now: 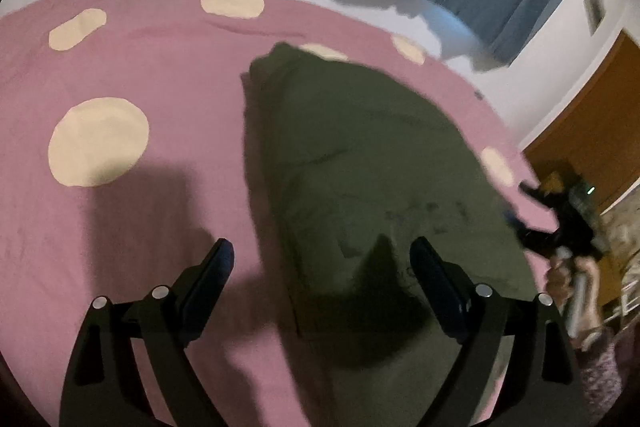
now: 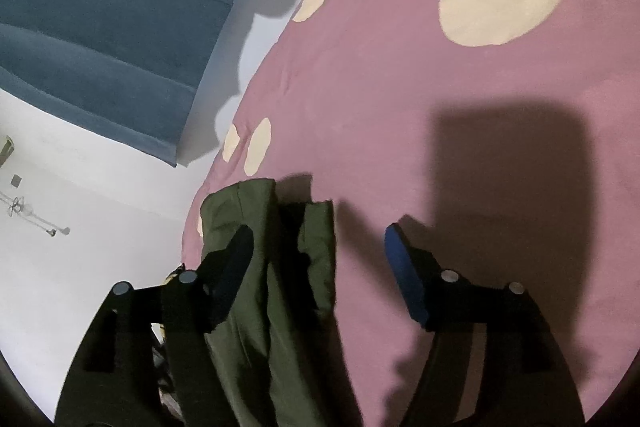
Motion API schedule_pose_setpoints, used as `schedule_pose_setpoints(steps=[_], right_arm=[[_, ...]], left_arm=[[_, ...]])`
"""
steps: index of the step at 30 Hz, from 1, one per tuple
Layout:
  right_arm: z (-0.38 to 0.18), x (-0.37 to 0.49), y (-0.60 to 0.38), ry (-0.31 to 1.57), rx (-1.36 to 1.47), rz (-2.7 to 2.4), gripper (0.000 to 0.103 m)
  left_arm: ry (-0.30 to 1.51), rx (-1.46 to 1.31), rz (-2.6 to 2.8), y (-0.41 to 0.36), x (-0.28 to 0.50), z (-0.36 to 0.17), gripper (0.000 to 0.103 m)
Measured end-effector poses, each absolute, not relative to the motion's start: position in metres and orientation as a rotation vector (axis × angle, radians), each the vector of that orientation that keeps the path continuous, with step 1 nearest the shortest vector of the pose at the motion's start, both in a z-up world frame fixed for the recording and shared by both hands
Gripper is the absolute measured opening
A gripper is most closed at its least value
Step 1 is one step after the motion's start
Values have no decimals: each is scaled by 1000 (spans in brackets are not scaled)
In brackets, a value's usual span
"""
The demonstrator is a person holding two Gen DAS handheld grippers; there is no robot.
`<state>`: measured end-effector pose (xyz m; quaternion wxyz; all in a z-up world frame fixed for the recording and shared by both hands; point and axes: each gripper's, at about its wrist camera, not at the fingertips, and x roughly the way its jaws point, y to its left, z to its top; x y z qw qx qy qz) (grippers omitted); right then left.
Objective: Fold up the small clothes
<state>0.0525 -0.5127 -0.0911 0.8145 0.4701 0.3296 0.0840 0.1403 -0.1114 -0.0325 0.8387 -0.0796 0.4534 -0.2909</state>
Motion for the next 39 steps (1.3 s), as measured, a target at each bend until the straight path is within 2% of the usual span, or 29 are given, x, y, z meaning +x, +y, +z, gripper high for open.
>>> schedule_pose_setpoints(steps=[3, 10, 18, 22, 23, 25, 26, 27, 30, 33, 39], right_arm=[[-96, 54, -514, 720, 1000, 207, 70], [-99, 88, -491, 799, 918, 295, 72], [-95, 129, -468, 870, 834, 331, 82], [-94, 139, -458, 891, 813, 361, 82], [-93, 140, -457, 893, 808, 361, 79], [-94, 143, -453, 899, 813, 365, 61], [-97, 145, -451, 904, 844, 398, 45], [-98, 144, -452, 903, 864, 407, 39], [-94, 139, -449, 884, 834, 398, 27], [-93, 130, -452, 853, 859, 398, 22], [-100, 122, -454, 809, 896, 390, 20]], left_arm=[[953, -211, -626, -96, 150, -34, 89], [1068, -369, -687, -90, 194, -61, 89], [1099, -337, -742, -120, 228, -68, 90], [1093, -289, -739, -131, 237, -67, 90], [1091, -282, -735, -133, 237, -67, 89], [1083, -272, -721, -138, 237, -67, 88], [1077, -266, -719, -139, 236, -67, 85], [1071, -260, -732, -144, 236, -66, 74], [1072, -229, -702, -154, 237, -65, 71], [1069, -187, -695, -160, 238, -63, 71], [1062, -141, -708, -163, 239, -65, 71]])
